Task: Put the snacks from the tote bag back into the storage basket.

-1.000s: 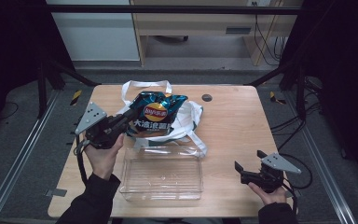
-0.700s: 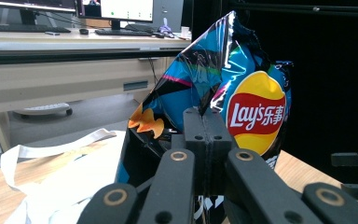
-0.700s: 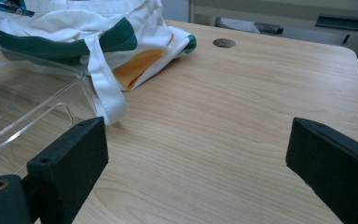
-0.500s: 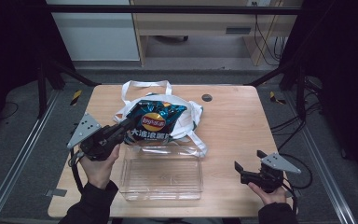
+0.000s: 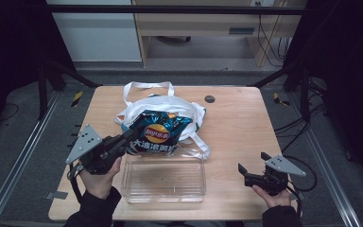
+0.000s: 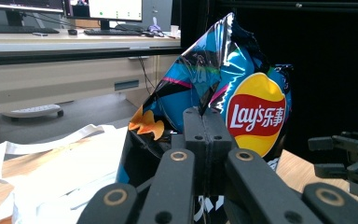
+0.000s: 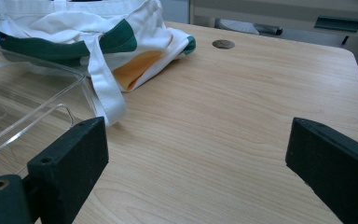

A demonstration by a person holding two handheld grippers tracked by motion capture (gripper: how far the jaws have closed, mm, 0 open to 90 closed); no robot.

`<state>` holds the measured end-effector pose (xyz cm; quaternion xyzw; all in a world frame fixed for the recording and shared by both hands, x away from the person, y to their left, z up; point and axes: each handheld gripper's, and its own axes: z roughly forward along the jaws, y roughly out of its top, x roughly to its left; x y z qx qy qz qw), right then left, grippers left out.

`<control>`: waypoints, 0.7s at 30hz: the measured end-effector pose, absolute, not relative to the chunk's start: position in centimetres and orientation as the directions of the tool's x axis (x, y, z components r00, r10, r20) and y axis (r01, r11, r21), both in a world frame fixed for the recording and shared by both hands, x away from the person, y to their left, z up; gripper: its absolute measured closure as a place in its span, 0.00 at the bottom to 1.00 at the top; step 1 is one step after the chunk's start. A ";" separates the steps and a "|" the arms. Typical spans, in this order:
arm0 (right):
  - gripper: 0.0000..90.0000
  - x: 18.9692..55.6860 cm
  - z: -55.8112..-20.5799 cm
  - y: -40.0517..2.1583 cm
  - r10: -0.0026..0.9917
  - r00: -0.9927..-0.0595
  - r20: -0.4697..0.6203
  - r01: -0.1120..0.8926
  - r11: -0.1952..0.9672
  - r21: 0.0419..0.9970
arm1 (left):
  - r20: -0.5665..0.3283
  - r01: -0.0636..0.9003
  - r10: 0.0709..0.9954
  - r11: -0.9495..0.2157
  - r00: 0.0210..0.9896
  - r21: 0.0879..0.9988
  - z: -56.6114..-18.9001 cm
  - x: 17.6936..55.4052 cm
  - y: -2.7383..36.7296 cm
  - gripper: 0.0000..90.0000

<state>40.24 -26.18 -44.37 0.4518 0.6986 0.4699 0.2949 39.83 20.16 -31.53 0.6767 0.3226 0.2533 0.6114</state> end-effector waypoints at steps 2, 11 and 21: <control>0.07 40.2 -44.4 -26.2 0.909 -0.418 0.012 0.353 0.150 0.923 | -0.050 0.130 0.745 -0.050 0.666 0.990 -31.7 39.7 20.1 1.00; 0.07 40.2 -44.4 -26.2 0.907 -0.420 0.012 0.355 0.152 0.922 | -0.058 0.143 0.743 -0.052 0.667 0.988 -32.2 39.2 20.1 1.00; 0.07 40.2 -44.4 -26.2 0.907 -0.421 0.010 0.354 0.154 0.922 | -0.059 0.166 0.730 -0.075 0.681 0.983 -33.2 38.7 19.0 1.00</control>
